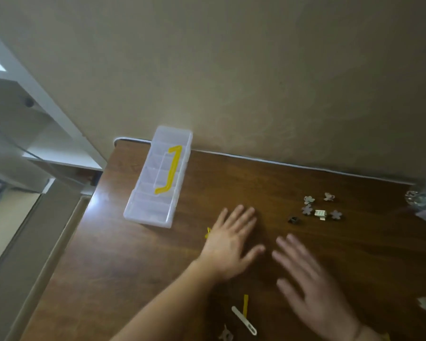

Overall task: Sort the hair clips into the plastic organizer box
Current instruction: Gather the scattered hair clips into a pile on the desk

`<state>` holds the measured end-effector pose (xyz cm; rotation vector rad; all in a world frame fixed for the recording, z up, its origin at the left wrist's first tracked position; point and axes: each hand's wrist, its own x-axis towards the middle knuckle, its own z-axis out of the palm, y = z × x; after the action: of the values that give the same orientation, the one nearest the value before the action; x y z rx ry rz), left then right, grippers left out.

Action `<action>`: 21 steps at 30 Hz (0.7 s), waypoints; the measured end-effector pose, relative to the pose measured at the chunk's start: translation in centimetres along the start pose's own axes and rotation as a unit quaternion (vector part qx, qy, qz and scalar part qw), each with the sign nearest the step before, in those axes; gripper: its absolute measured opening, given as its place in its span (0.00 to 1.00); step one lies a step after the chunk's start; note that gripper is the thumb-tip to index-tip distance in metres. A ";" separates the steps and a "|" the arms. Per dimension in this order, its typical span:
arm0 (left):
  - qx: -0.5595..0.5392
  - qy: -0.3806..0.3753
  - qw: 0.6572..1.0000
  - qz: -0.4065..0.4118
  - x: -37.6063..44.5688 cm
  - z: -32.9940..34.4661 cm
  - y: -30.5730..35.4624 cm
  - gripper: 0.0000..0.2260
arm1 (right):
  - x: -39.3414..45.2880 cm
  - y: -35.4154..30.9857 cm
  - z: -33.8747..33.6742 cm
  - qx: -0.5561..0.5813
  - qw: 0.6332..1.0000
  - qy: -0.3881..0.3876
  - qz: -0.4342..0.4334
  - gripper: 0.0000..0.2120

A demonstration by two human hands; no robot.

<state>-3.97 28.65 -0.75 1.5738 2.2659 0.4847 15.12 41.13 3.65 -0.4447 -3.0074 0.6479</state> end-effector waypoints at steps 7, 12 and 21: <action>-0.025 -0.093 0.987 0.129 -9.5 4.2 4.9 0.29 | 5.9 10.4 -4.5 -0.010 0.971 0.066 0.231 0.29; -0.111 -0.095 0.980 0.136 -10.2 4.1 6.2 0.27 | 8.6 12.6 -4.2 -0.007 0.987 -0.036 0.155 0.27; -0.158 0.071 0.980 -0.097 -8.8 1.4 2.9 0.28 | 3.7 7.9 -1.3 -0.054 0.994 -0.090 0.007 0.25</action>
<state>1.91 21.43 0.07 1.1843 2.2753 0.8781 13.81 49.53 1.49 -0.4345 -3.2255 0.5560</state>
